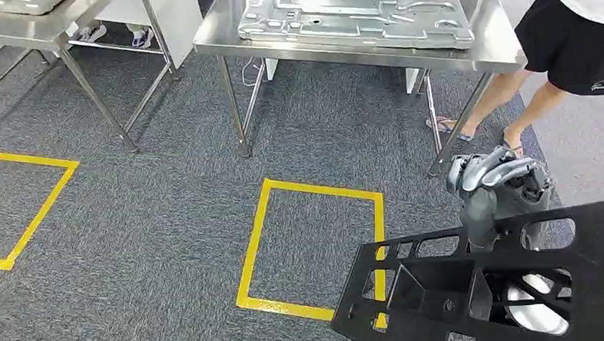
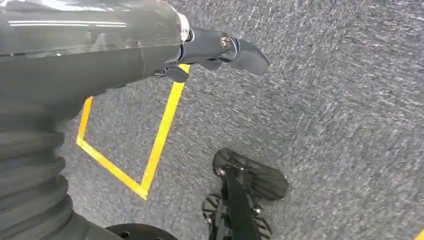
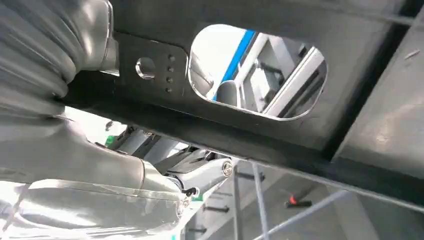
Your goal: Take the parts from the cabinet and place them on the table.
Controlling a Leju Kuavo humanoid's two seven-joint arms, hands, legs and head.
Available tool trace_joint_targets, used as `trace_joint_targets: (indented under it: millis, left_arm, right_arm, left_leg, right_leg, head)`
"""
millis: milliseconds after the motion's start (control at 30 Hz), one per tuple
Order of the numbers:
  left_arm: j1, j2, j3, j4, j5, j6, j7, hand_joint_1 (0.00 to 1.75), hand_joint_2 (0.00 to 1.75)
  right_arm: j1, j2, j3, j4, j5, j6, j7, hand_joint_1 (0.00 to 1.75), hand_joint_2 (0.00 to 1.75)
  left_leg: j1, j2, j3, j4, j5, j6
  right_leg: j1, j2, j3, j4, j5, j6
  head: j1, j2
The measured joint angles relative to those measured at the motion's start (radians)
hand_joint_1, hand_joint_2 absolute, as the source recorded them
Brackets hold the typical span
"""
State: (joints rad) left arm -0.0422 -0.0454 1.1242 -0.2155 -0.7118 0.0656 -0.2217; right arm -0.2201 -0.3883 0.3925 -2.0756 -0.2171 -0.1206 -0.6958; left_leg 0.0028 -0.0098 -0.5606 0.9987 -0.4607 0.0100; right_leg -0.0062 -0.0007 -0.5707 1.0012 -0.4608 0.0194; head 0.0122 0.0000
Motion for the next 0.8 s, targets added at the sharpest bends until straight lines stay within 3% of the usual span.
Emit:
trace_joint_targets:
  millis: [67, 100, 133, 233, 267, 300, 333, 400, 433, 533, 600, 667, 733, 767, 800]
  left_arm:
    - [-0.001, 0.000, 0.001, 0.000, -0.001, 0.002, 0.002, 0.00, 1.75]
    - [-0.002, 0.002, 0.001, 0.000, -0.002, 0.003, 0.005, 0.00, 1.75]
    - [-0.003, 0.001, 0.001, 0.000, -0.004, 0.003, 0.005, 0.00, 1.75]
    - [-0.003, 0.000, 0.001, 0.000, -0.010, 0.003, 0.008, 0.00, 1.75]
    - [-0.002, 0.000, 0.001, 0.000, -0.010, 0.002, 0.008, 0.00, 1.75]
    - [-0.002, 0.000, 0.001, 0.000, -0.010, 0.000, 0.008, 0.00, 1.75]
    - [-0.003, 0.001, 0.001, 0.000, -0.011, -0.001, 0.008, 0.00, 1.75]
    - [-0.005, 0.002, 0.000, 0.000, -0.016, -0.006, 0.007, 0.00, 1.75]
    - [-0.007, 0.002, 0.000, 0.000, -0.021, -0.008, 0.007, 0.00, 1.75]
    - [-0.009, 0.002, 0.000, 0.000, -0.025, -0.011, 0.007, 0.00, 1.75]
    - [-0.010, 0.001, 0.000, 0.000, -0.025, -0.012, 0.007, 0.00, 1.75]
    - [-0.012, 0.002, 0.000, 0.000, -0.027, -0.015, 0.004, 0.00, 1.75]
    - [-0.012, 0.001, 0.000, 0.000, -0.028, -0.019, 0.001, 0.00, 1.75]
    - [-0.012, 0.002, 0.000, 0.000, -0.028, -0.021, 0.001, 0.00, 1.75]
    - [-0.012, 0.002, 0.000, 0.000, -0.029, -0.023, 0.001, 0.00, 1.75]
  right_arm:
    - [0.011, 0.000, 0.002, -0.009, 0.010, -0.004, 0.000, 1.75, 1.75]
    - [0.012, 0.001, 0.003, -0.013, 0.015, -0.003, 0.000, 1.75, 1.75]
    - [0.012, 0.003, 0.004, -0.014, 0.016, -0.003, 0.000, 1.75, 1.75]
    - [0.017, 0.010, 0.006, -0.014, 0.023, -0.005, 0.000, 1.75, 1.75]
    - [0.018, 0.013, 0.007, -0.014, 0.026, -0.007, 0.000, 1.75, 1.75]
    - [0.018, 0.015, 0.008, -0.014, 0.029, -0.009, 0.000, 1.75, 1.75]
    - [0.018, 0.017, 0.009, -0.014, 0.032, -0.010, 0.000, 1.75, 1.75]
    - [0.018, 0.018, 0.011, -0.016, 0.037, -0.016, 0.000, 1.75, 1.75]
    - [0.020, 0.018, 0.011, -0.019, 0.038, -0.019, 0.000, 1.75, 1.75]
    - [0.022, 0.018, 0.010, -0.021, 0.038, -0.022, 0.000, 1.75, 1.75]
    - [0.022, 0.018, 0.002, -0.020, 0.031, -0.016, 0.000, 1.75, 1.75]
    - [0.018, 0.016, -0.006, -0.019, 0.028, -0.007, 0.000, 1.75, 1.75]
    - [0.022, 0.016, -0.010, -0.016, 0.028, -0.005, 0.000, 1.75, 1.75]
    - [0.028, 0.016, -0.012, -0.014, 0.028, -0.002, 0.000, 1.75, 1.75]
    - [0.036, 0.016, -0.016, -0.013, 0.035, 0.007, 0.000, 1.75, 1.75]
  left_leg:
    - [-0.001, 0.001, 0.003, -0.004, 0.000, -0.013]
    - [0.003, 0.001, 0.000, 0.007, -0.010, -0.017]
    - [0.002, 0.003, -0.016, 0.046, -0.040, -0.021]
    - [0.006, 0.003, -0.130, 0.291, -0.155, -0.030]
    - [0.006, 0.003, -0.149, 0.330, -0.159, -0.031]
    - [0.006, 0.004, -0.143, 0.316, -0.137, -0.030]
    - [0.006, 0.004, -0.116, 0.257, -0.099, -0.028]
    - [0.006, 0.004, -0.016, 0.058, -0.005, -0.018]
    - [0.004, 0.004, 0.006, 0.009, -0.011, -0.012]
    - [-0.002, 0.003, 0.001, 0.006, -0.009, -0.002]
    - [0.006, 0.005, 0.008, -0.006, 0.002, 0.015]
    - [0.006, 0.005, 0.006, -0.007, 0.004, 0.021]
    - [0.005, 0.006, 0.002, -0.006, 0.004, 0.022]
    - [0.005, 0.005, 0.001, -0.005, 0.004, 0.022]
    - [0.005, 0.005, 0.002, -0.004, 0.004, 0.022]
  right_leg:
    - [-0.004, 0.001, 0.000, -0.006, 0.003, -0.014]
    - [-0.009, -0.002, 0.005, -0.013, 0.008, -0.021]
    - [-0.009, -0.002, 0.007, -0.016, 0.008, -0.028]
    - [-0.004, -0.004, 0.006, -0.014, 0.007, -0.033]
    - [-0.004, -0.004, 0.006, -0.013, 0.007, -0.033]
    - [-0.004, -0.003, 0.007, -0.012, 0.007, -0.033]
    - [-0.004, -0.003, 0.008, -0.011, 0.005, -0.033]
    - [-0.003, -0.001, 0.012, -0.006, 0.000, -0.027]
    - [0.001, -0.001, 0.010, -0.003, -0.003, -0.023]
    - [0.002, 0.000, 0.006, -0.001, -0.001, -0.007]
    - [-0.002, 0.000, 0.006, 0.003, -0.007, 0.007]
    - [-0.004, 0.001, -0.034, 0.092, -0.067, 0.018]
    - [-0.008, 0.000, -0.115, 0.263, -0.143, 0.026]
    - [-0.008, 0.000, -0.144, 0.320, -0.154, 0.028]
    - [-0.009, 0.000, -0.144, 0.317, -0.138, 0.029]
  head:
    - [0.000, 0.000]
    - [-0.001, 0.000]
    - [-0.002, 0.000]
    - [-0.005, 0.000]
    - [-0.006, 0.000]
    - [-0.005, 0.000]
    - [-0.006, 0.000]
    - [-0.006, 0.000]
    - [-0.005, 0.000]
    - [-0.005, 0.000]
    - [-0.005, 0.000]
    - [0.002, 0.000]
    - [0.001, 0.000]
    - [0.001, 0.000]
    - [0.001, 0.000]
